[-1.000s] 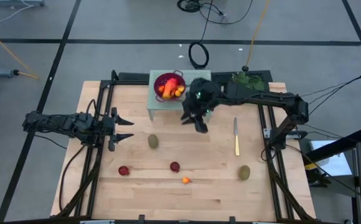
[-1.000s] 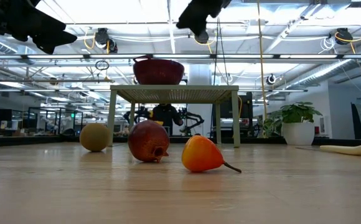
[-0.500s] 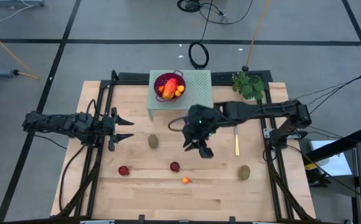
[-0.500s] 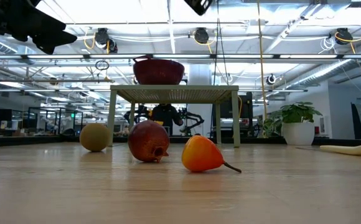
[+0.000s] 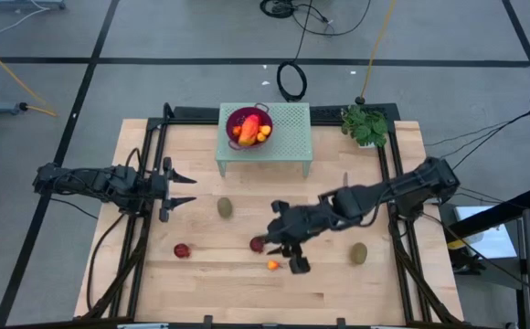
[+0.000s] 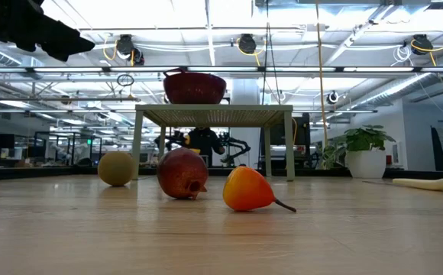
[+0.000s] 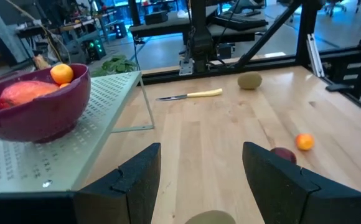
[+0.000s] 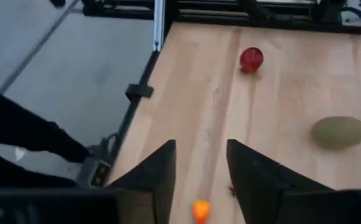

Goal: Pick & Place Fruit
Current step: Put the pear into the violet strainer bowl on the shelf

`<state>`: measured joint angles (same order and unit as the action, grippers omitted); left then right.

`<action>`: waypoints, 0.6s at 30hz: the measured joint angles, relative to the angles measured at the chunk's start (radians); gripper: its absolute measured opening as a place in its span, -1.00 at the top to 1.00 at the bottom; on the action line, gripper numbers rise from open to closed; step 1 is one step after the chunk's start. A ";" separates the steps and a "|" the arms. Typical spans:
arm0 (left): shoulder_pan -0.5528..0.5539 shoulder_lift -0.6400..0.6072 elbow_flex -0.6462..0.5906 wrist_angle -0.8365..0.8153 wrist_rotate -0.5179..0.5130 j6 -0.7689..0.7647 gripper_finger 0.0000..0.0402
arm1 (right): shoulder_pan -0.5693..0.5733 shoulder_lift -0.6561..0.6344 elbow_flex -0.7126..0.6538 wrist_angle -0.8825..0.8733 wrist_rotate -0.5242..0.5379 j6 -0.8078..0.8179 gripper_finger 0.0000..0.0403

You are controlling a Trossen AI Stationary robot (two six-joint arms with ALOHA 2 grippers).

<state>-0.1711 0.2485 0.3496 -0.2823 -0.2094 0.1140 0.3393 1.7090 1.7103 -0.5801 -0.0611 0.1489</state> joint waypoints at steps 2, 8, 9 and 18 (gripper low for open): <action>0.000 0.000 0.000 0.000 0.000 0.004 -0.13 | 0.022 0.016 0.000 0.027 0.024 0.045 0.28; 0.000 0.000 0.000 -0.001 0.003 -0.038 -0.13 | 0.065 0.088 0.000 0.081 0.088 0.133 0.08; 0.000 0.000 0.000 -0.001 0.003 -0.038 -0.13 | 0.067 0.102 0.000 0.090 0.092 0.144 0.06; 0.000 0.000 0.000 -0.002 0.003 -0.042 -0.13 | 0.078 0.224 0.000 0.058 0.088 0.209 0.08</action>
<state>-0.1711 0.2481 0.3496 -0.2844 -0.2067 0.0716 0.4172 1.9333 1.7100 -0.5221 0.0265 0.3578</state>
